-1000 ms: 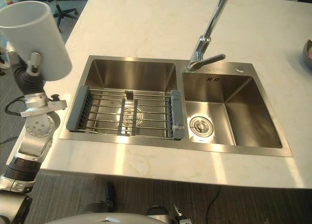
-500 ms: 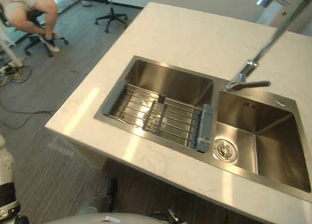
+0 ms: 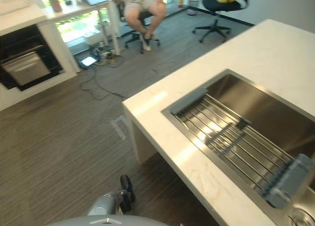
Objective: Walk over to the sink, pick up the cup, carry it to the dishwasher, place the cup inside the dishwasher, then close the dishwasher door
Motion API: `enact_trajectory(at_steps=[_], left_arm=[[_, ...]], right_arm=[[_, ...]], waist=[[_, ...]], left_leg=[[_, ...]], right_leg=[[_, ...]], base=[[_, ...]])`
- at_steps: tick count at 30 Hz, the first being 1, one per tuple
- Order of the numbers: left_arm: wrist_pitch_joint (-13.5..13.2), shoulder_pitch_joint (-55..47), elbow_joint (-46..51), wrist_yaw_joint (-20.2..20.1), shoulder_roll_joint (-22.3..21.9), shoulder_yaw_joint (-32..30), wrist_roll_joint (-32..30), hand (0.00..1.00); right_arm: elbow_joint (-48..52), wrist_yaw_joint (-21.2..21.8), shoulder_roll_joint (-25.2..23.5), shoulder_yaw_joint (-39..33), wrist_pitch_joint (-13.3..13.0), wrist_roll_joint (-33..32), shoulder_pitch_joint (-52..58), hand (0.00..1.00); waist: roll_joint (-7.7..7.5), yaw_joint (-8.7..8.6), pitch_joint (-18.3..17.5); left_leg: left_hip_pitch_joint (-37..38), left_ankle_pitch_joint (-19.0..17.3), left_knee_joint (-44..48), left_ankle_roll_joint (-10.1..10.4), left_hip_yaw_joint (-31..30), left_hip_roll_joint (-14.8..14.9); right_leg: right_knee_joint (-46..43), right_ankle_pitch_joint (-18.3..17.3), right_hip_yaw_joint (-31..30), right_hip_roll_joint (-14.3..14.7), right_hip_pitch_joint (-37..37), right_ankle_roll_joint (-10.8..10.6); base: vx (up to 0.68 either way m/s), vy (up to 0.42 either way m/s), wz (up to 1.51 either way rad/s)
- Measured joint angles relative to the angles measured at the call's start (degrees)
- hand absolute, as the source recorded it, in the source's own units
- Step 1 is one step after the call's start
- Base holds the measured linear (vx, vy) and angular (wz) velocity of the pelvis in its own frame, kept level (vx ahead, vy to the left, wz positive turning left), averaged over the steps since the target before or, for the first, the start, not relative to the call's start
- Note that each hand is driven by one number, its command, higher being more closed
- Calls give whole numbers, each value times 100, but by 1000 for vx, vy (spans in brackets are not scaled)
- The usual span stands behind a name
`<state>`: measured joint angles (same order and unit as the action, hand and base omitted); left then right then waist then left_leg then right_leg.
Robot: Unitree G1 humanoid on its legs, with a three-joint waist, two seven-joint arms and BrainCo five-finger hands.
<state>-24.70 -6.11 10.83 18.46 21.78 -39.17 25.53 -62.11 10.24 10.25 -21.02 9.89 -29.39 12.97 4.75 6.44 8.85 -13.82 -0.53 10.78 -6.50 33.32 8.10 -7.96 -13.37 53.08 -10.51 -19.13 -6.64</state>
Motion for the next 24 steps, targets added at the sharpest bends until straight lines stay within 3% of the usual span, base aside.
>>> enact_trajectory(at_steps=[2, 3, 4, 5, 6, 7, 8, 9, 10, 12, 13, 14, 15, 16, 17, 19, 20, 21, 22, 23, 24], left_arm=[[-15, 5, 38, -2, -47, -137, 5, 100], [-55, 15, 138, -57, -20, -167, 1, 100], [-75, 47, 169, -104, 14, -168, -2, 100], [-66, 362, 70, -262, 121, -94, -6, 100], [-66, 704, -84, -339, 182, -161, 30, 100], [-69, 895, -169, -383, 232, -238, 72, 100], [-50, 1417, -399, -461, 676, -278, 183, 100], [-90, 1683, -520, -564, 635, -53, 237, 100], [-82, 1756, -539, -624, 638, 123, 264, 100], [-5, 1855, -533, -855, 698, 834, 323, 100], [-4, 1964, -473, -975, 774, 1217, 371, 100], [-26, 2065, -481, -1017, 720, 1349, 371, 100], [-23, 2130, -484, -1016, 702, 1462, 371, 100], [-16, 2251, -481, -1020, 665, 1614, 376, 100], [20, 2240, -466, -980, 591, 1712, 426, 100], [187, 2238, -472, -878, 488, 1875, 542, 100], [234, 2227, -478, -863, 374, 1994, 585, 100], [237, 2224, -507, -873, 140, 2213, 579, 100], [229, 2224, -546, -881, 2, 2381, 575, 100], [215, 2200, -673, -897, -244, 2800, 556, 100], [214, 2076, -765, -887, -506, 3141, 489, 100]], right_arm=[[38, 89, 100, 6, -17, 76, -22, 0], [50, 99, 178, 2, -95, 73, -10, 0], [84, 106, 259, 3, -126, 67, -5, 0], [104, 145, 347, -14, -176, 48, -25, 0], [91, 217, 348, -13, -190, 26, -192, 0], [86, 235, 306, -35, -192, 21, -327, 0], [78, 269, -63, -135, -228, -18, -444, 0], [61, 293, -75, -87, -216, -58, -364, 0], [60, 285, -11, -88, -192, -58, -324, 0], [168, 271, 69, -132, -202, -207, -94, 0], [146, 235, 107, -238, -212, -294, 2, 0], [80, 191, 123, -244, -221, -304, 6, 0], [48, 181, 127, -275, -226, -332, 9, 0], [41, 137, 56, -337, -242, -469, -11, 0], [73, 77, 74, -339, -217, -531, 0, 0], [90, -18, -73, -337, -198, -638, 51, 0], [90, -42, -196, -369, -184, -629, 80, 0], [86, -43, -325, -424, -176, -622, 191, 0], [69, -46, -400, -472, -154, -619, 278, 0], [8, -60, -535, -589, -105, -615, 474, 0], [-119, -69, -664, -795, -95, -569, 680, 0]], waist=[[-65, -24, -45], [-26, -49, -86], [79, -55, -161], [37, -252, -165], [290, -324, -140], [322, -364, -182], [-141, -441, -122], [0, -617, -88], [25, -615, -66], [81, -656, -48], [192, -724, -136], [293, -791, -217], [383, -847, -227], [380, -872, -194], [373, -872, -165], [256, -885, -174], [155, -981, -152], [58, -1054, -128], [5, -1096, -103], [-85, -1185, -32], [-158, -1301, -50]], left_leg=[[75, 5, 551, -37, 153, 312], [168, 30, 1082, -211, 303, 760], [263, 305, 1238, -210, 395, 920], [103, 469, 1240, -376, 523, 734], [0, 793, 547, -333, 73, 635], [73, 1207, -199, -5, -241, 504], [156, 554, 196, -165, -81, 225], [395, -558, 1395, -139, 470, 607], [611, -710, 1569, 28, 768, 683], [734, -557, 1606, 121, 1236, 466], [903, -484, 915, 131, 1058, -35], [1025, -450, 237, 132, 879, -306], [1104, -442, -253, 263, 790, -453], [1220, -737, -346, 191, 1011, -521], [1317, -602, -325, 208, 1145, -462], [1468, -465, -666, 210, 812, -716], [1469, -394, -777, 194, 427, -849], [1399, -324, -797, 160, -96, -984], [1380, -302, -802, 159, -348, -1056], [1396, -302, -836, 156, -752, -1179], [1531, -376, -1125, 337, -1057, -1349]], right_leg=[[-319, 76, 5, -435, 209, -128], [-756, 72, 15, -685, 370, -122], [-1114, 35, 48, -782, 499, -99], [-2009, -212, -21, -1306, 895, 102], [-1855, -392, -313, -835, 1570, 264], [-1324, -316, -359, -332, 1914, 464], [-324, 626, -379, -188, 2361, 982], [-459, 828, -50, -263, 2127, 745], [-704, 745, -7, -418, 2097, 771], [-1332, 656, 401, -905, 1901, 733], [-1363, 418, 580, -1052, 1900, 743], [-1166, 562, 587, -957, 1857, 686], [-1110, 612, 721, -957, 1838, 678], [-1293, 599, 922, -1220, 1764, 511], [-1408, 579, 974, -1222, 1636, 481], [-1387, 581, 560, -1223, 1612, 585], [-1532, 394, -31, -1184, 1801, 787], [-1671, 196, -1061, -973, 2166, 1009], [-1689, 146, -1656, -815, 2294, 987], [-1629, 110, -2703, -517, 2337, 821], [-1297, 190, -3530, -258, 2331, 675]], base=[[126, 143, -1], [199, 223, -1], [166, 290, 44], [-30, 203, 59], [-136, 159, 60], [-209, 49, 44], [-195, -18, 92], [-136, 7, 97], [-68, 105, 99], [-9, 207, 95], [-146, 187, 137], [-145, 150, 145], [-172, 155, 124], [-107, 98, 102], [-175, 114, 94], [-154, 60, 83], [-125, 67, 140], [-101, 43, 166], [-30, -3, 218], [-2, -9, 253], [33, 6, 245]])
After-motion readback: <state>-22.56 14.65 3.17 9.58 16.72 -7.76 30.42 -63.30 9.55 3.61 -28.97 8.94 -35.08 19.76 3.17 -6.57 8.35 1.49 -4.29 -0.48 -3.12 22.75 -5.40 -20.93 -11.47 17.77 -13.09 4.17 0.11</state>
